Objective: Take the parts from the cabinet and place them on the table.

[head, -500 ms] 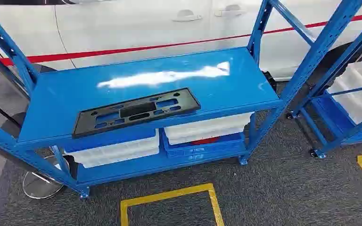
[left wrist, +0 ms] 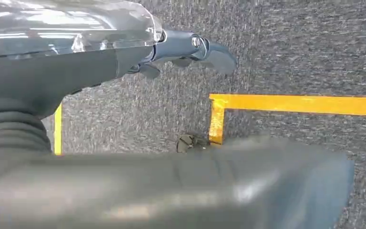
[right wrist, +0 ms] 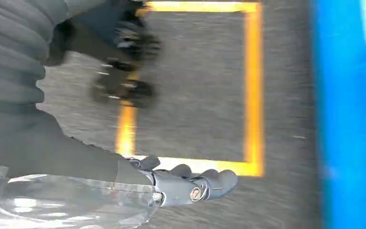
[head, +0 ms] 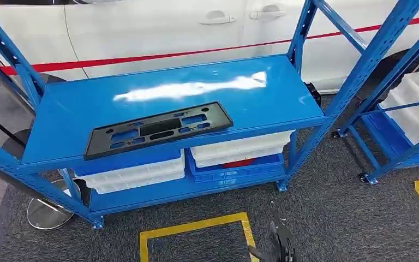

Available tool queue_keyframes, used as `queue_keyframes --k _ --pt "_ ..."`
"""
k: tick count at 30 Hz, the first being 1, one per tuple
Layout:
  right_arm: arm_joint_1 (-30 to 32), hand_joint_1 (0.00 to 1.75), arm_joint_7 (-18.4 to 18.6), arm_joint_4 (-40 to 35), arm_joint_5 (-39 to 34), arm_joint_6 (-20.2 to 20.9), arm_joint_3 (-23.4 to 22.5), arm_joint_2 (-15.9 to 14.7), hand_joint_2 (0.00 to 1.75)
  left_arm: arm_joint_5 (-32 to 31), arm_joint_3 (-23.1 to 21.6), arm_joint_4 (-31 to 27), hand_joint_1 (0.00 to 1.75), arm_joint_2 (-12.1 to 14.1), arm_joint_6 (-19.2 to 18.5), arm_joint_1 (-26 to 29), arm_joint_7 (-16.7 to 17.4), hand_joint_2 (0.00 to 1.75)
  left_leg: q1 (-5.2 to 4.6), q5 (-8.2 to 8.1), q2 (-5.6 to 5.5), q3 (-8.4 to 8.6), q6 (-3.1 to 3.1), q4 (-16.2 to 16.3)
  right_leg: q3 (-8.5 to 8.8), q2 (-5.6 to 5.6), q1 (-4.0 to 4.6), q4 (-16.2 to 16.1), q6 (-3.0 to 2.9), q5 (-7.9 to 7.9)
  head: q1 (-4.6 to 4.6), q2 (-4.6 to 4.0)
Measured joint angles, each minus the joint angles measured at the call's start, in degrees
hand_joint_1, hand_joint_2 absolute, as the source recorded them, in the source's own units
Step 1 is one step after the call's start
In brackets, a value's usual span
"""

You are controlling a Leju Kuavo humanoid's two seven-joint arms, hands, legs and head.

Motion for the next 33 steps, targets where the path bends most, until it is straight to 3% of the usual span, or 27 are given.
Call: queue_keyframes --k 10,15,17,18,24,25,26,29,30,31,33 --pt "2.0 0.00 -5.1 -21.2 3.5 3.2 -5.0 0.1 1.75 2.0 -3.2 0.9 0.00 0.0 0.5 -0.7 -2.2 0.00 -0.01 0.00 -0.01 0.01 0.00 0.0 -0.01 0.00 0.00 0.0 0.00 0.00 0.00 0.00" --pt "2.2 0.00 -5.6 -23.1 3.7 3.7 -5.3 0.1 1.75 2.0 -3.5 0.9 0.00 0.0 0.5 -0.8 -2.2 0.00 -0.01 0.00 -0.02 0.01 0.00 0.0 -0.01 0.00 0.00 0.0 0.00 0.00 -0.02 0.00" --pt "3.5 0.00 -8.0 -34.2 6.1 5.7 -6.3 0.1 1.75 2.6 -5.7 1.2 0.00 0.0 0.3 -1.2 -2.8 0.00 -0.11 -0.02 -0.03 -0.04 0.03 0.2 -0.03 -0.01 -0.11 -0.1 0.06 0.07 -0.02 0.00" --pt "3.8 0.00 -8.4 -36.1 6.6 6.1 -6.4 0.1 1.75 2.7 -6.1 1.3 0.00 0.0 0.3 -1.3 -2.9 0.00 -0.11 -0.03 -0.06 -0.08 0.04 0.2 -0.04 -0.03 -0.13 -0.1 0.07 0.07 -0.02 0.00" --pt "4.3 0.00 -9.3 -39.9 8.1 6.7 -6.4 0.1 1.75 2.8 -6.9 1.4 0.00 0.0 0.1 -1.4 -3.1 0.00 -0.15 -0.04 -0.10 -0.14 0.07 0.3 -0.05 -0.05 -0.16 -0.1 0.13 0.10 0.00 0.00" --pt "5.2 0.00 -10.4 -45.3 10.3 7.2 -6.4 0.1 0.00 2.9 -8.1 1.6 0.00 0.0 -0.4 -1.7 -3.3 0.00 -0.28 -0.14 -0.11 -0.30 0.28 0.5 -0.08 -0.05 -0.31 -0.1 0.35 0.16 -0.02 0.00" --pt "5.6 0.00 -10.6 -48.2 11.9 7.2 -6.2 0.0 1.75 2.9 -8.9 1.7 0.00 0.0 -0.6 -1.8 -3.5 0.00 -0.35 -0.19 -0.11 -0.46 0.46 0.6 -0.08 -0.04 -0.39 -0.1 0.53 0.23 -0.02 0.00" --pt "6.2 0.00 -10.4 -52.6 15.5 7.1 -4.5 0.0 1.75 3.1 -10.4 1.9 0.00 0.0 -1.3 -2.1 -4.1 0.00 -0.49 -0.02 -0.11 -0.64 1.09 0.5 0.06 -0.03 -0.49 -0.7 1.17 0.60 -0.02 0.00" --pt "6.2 0.00 -9.9 -53.8 16.9 6.8 -3.6 0.0 1.75 3.1 -10.8 1.9 0.00 0.0 -1.7 -2.3 -4.2 0.00 0.18 0.73 -0.10 0.06 1.73 -0.7 0.06 -0.07 -0.41 -0.8 1.44 0.49 0.00 0.00" --pt "6.1 0.00 -9.5 -54.4 18.3 6.4 -2.7 0.0 1.75 3.1 -11.4 1.9 0.00 0.0 -1.9 -2.4 -4.3 0.00 0.18 1.08 0.06 0.20 2.03 -1.2 -0.31 -0.24 -0.48 0.4 1.25 -0.49 0.02 -0.02" --pt "5.7 0.00 -8.6 -55.3 21.4 5.1 -0.5 0.0 1.75 3.1 -12.1 1.9 0.00 0.0 -2.6 -2.6 -4.5 0.00 0.13 1.32 0.13 -0.04 2.34 -1.3 -4.02 -0.23 -0.20 8.1 0.99 -4.97 0.00 0.00"
